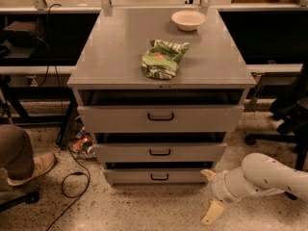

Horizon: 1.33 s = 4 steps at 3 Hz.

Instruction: Open bottom drawer

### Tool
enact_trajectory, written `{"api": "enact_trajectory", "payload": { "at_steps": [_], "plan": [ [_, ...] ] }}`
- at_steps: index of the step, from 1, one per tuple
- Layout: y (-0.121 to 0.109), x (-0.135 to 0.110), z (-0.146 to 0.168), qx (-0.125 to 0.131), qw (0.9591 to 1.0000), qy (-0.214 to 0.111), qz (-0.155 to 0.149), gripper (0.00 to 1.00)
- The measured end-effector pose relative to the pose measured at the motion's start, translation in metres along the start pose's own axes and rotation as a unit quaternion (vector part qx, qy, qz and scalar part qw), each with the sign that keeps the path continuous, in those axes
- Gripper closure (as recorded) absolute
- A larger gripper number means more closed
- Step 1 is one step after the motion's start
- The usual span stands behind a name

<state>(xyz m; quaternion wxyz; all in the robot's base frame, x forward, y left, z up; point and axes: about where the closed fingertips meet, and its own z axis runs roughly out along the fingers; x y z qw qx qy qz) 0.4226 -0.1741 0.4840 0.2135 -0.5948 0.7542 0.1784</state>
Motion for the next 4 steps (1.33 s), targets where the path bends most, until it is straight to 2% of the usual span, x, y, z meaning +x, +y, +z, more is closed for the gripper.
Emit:
{"api": "enact_trajectory", "payload": {
  "at_steps": [1,3,4],
  "plan": [
    [0.000,0.000,0.000,0.000,1.0000,0.000,0.000,0.00],
    [-0.036,0.076,0.092,-0.007,0.9992,0.015,-0.037,0.00],
    [-0.072,0.126,0.149,0.006,0.9993,-0.034,-0.013,0.00]
  ]
}}
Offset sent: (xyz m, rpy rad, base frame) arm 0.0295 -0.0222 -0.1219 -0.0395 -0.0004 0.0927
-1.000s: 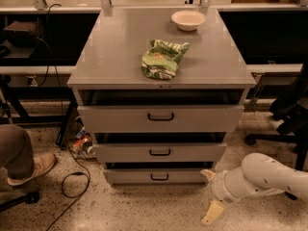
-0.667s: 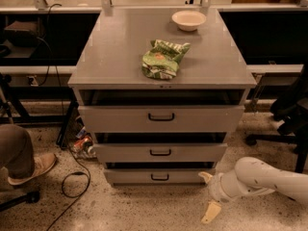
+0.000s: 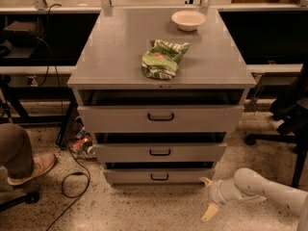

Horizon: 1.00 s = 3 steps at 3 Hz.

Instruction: Open bottom drawer

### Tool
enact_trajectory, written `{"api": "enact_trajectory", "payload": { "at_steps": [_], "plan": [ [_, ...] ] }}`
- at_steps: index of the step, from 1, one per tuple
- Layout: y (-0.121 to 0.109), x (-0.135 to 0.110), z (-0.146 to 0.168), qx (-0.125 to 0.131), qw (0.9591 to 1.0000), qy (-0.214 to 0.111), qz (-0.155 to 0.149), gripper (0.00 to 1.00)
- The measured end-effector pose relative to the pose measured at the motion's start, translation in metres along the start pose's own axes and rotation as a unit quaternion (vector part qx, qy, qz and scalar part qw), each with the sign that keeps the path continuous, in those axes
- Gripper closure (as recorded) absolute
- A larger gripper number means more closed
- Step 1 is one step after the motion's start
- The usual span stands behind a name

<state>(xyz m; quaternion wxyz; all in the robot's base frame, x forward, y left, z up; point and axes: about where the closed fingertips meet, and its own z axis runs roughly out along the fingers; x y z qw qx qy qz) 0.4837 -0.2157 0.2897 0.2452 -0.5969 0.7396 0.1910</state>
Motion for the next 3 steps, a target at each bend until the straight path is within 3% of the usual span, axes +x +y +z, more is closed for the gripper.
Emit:
{"api": "enact_trajectory", "payload": {
  "at_steps": [1,2,3],
  "plan": [
    [0.000,0.000,0.000,0.000,1.0000,0.000,0.000,0.00],
    [-0.017,0.008,0.027,0.013,0.9991,0.013,-0.039,0.00],
    [-0.041,0.003,0.050,0.042,0.9937,0.023,-0.101,0.00]
  ]
}}
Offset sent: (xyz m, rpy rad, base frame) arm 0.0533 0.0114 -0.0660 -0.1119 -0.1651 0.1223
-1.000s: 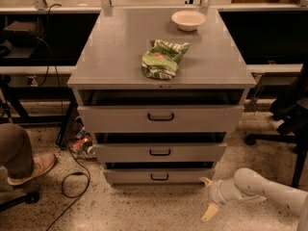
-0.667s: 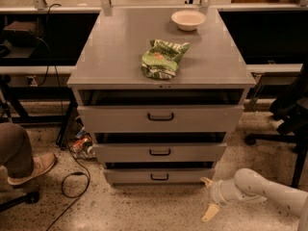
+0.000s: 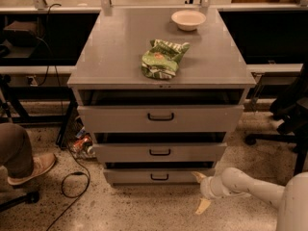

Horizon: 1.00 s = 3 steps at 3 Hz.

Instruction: Open bottom drawer

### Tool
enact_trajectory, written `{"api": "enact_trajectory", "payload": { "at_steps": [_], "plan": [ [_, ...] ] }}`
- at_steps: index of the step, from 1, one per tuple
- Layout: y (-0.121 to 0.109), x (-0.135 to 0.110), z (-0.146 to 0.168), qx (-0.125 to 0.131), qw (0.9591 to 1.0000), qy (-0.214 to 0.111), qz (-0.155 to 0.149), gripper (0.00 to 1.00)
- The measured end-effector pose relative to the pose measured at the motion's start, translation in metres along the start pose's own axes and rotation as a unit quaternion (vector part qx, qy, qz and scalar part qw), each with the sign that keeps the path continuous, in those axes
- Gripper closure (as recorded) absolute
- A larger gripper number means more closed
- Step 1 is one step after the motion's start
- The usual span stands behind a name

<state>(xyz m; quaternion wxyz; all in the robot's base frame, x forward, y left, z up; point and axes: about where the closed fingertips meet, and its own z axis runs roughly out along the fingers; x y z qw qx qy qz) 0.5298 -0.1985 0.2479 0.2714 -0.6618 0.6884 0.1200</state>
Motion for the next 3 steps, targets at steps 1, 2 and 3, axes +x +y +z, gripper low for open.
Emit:
{"api": "enact_trajectory", "payload": {
  "at_steps": [1,2,3],
  "plan": [
    [-0.016,-0.003,0.020,0.014,0.9993,0.002,-0.035,0.00],
    [-0.031,0.002,0.038,0.017,0.9989,0.005,-0.043,0.00],
    [-0.051,0.008,0.055,0.024,0.9987,0.007,-0.045,0.00]
  ]
}}
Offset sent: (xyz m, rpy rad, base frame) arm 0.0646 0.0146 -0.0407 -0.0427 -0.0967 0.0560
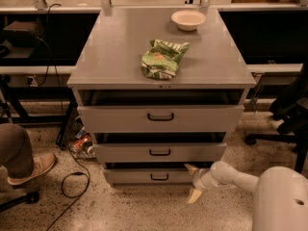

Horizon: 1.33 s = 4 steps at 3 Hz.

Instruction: Open bottom drawer

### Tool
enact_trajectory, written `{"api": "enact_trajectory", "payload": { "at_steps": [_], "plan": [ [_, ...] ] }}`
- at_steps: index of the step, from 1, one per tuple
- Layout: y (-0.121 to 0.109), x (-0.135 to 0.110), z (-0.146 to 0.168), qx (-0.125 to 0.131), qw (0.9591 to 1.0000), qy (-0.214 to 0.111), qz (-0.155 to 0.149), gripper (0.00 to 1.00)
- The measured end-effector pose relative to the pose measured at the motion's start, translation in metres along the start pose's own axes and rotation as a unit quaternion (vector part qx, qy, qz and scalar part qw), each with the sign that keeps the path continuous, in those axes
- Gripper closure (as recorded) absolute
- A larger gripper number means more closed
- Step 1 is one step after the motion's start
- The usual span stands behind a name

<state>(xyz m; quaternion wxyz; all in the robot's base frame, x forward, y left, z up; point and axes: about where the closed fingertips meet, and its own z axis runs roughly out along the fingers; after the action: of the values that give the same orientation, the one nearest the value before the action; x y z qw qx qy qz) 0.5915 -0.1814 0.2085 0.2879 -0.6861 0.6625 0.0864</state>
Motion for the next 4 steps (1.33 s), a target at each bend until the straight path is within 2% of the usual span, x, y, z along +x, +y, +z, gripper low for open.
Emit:
{"api": "enact_trajectory", "payload": {
  "at_steps": [1,2,3,4],
  "plan": [
    [-0.016,0.008,0.016,0.004,1.0000,0.001,0.003,0.00],
    [-0.028,0.019,0.037,-0.003,0.9999,0.002,0.014,0.00],
    [-0.026,0.030,0.053,-0.017,0.9995,0.003,0.027,0.18],
    [-0.029,0.030,0.049,-0.015,0.9995,0.004,0.028,0.47]
  ]
}}
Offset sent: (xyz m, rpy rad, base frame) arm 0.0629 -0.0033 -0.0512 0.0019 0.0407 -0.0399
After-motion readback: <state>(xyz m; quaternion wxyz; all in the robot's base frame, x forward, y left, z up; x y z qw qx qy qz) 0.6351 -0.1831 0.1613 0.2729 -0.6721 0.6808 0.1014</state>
